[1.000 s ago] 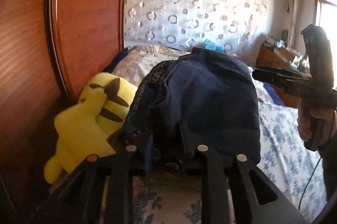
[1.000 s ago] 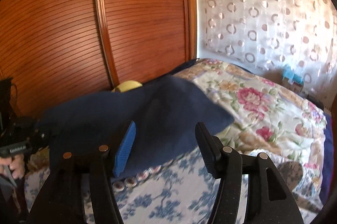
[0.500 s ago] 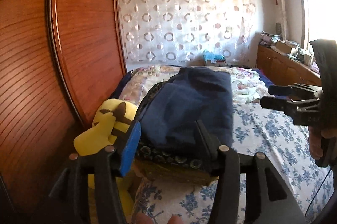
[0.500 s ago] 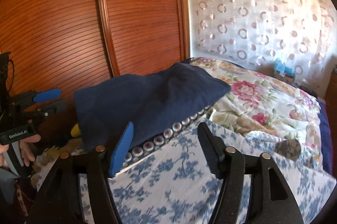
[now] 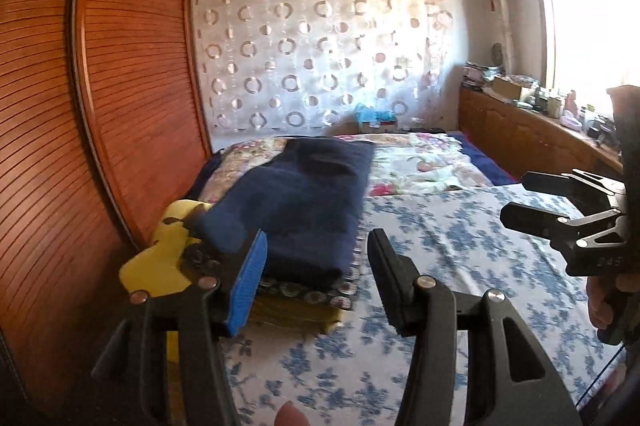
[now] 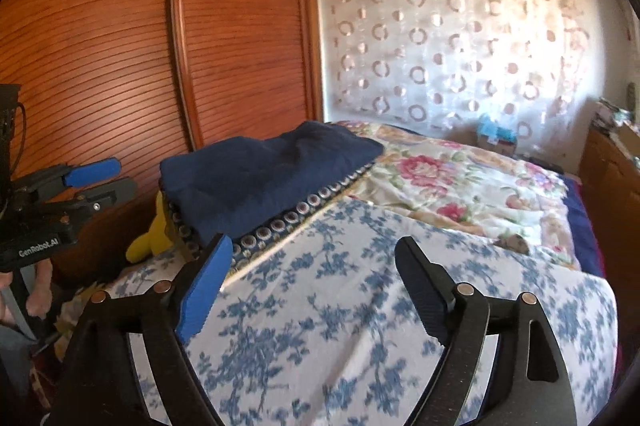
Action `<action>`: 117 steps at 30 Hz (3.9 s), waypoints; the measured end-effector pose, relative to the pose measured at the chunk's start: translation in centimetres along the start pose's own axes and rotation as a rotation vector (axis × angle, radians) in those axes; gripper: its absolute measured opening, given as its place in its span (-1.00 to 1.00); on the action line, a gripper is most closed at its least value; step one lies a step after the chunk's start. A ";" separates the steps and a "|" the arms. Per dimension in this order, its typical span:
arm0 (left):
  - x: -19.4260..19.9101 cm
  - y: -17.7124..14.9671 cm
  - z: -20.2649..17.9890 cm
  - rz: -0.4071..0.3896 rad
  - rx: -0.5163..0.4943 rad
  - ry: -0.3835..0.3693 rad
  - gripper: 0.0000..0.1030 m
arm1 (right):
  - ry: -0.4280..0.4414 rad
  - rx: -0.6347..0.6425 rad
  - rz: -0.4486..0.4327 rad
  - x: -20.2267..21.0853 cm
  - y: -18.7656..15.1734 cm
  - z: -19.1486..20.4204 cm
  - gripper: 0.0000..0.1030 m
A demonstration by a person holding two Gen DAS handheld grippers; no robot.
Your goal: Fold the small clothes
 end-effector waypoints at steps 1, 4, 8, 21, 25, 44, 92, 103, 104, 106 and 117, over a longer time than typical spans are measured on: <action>0.0 -0.1 -0.6 0.003 -0.003 -0.010 0.01 | -0.005 -0.009 -0.004 0.5 -0.3 -0.2 0.67; 0.1 -0.3 -2.0 0.013 -0.003 -0.036 0.01 | -0.038 -0.040 -0.021 2.4 -1.3 -1.1 0.68; 0.6 -0.3 -4.1 0.013 -0.004 -0.072 0.01 | -0.085 -0.082 -0.048 5.5 -2.7 -2.4 0.69; 3.5 2.4 -9.4 -0.031 -0.051 -0.130 0.02 | -0.249 -0.190 -0.139 14.5 -4.3 -7.0 0.83; 4.2 3.3 -10.2 -0.040 -0.056 -0.140 0.02 | -0.289 -0.207 -0.152 16.2 -4.6 -7.8 0.84; 6.2 3.9 -10.5 -0.074 -0.045 -0.140 0.02 | -0.347 -0.213 -0.179 18.6 -4.8 -7.8 0.84; 6.1 3.7 -10.0 -0.078 -0.037 -0.134 0.02 | -0.348 -0.215 -0.174 19.1 -4.8 -7.8 0.84; 6.5 3.9 -9.6 -0.084 -0.036 -0.133 0.02 | -0.349 -0.215 -0.174 19.1 -4.7 -7.8 0.84; 6.5 3.9 -9.5 -0.084 -0.036 -0.133 0.02 | -0.348 -0.215 -0.173 19.1 -4.7 -7.8 0.84; 6.5 3.9 -9.6 -0.084 -0.036 -0.134 0.02 | -0.349 -0.214 -0.173 19.1 -4.7 -7.8 0.84; 6.5 3.8 -9.7 -0.085 -0.036 -0.133 0.02 | -0.348 -0.214 -0.173 19.2 -4.6 -7.8 0.84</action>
Point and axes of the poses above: each gripper's, at about its wrist camera, not at the fingertips, and x roughly against the way its jaws point, z to its left, y to its top, the point moved 9 cm from there along -x, roughly the way its jaws point, and after that the axes turned 8 degrees about z, right-handed, at the moved point
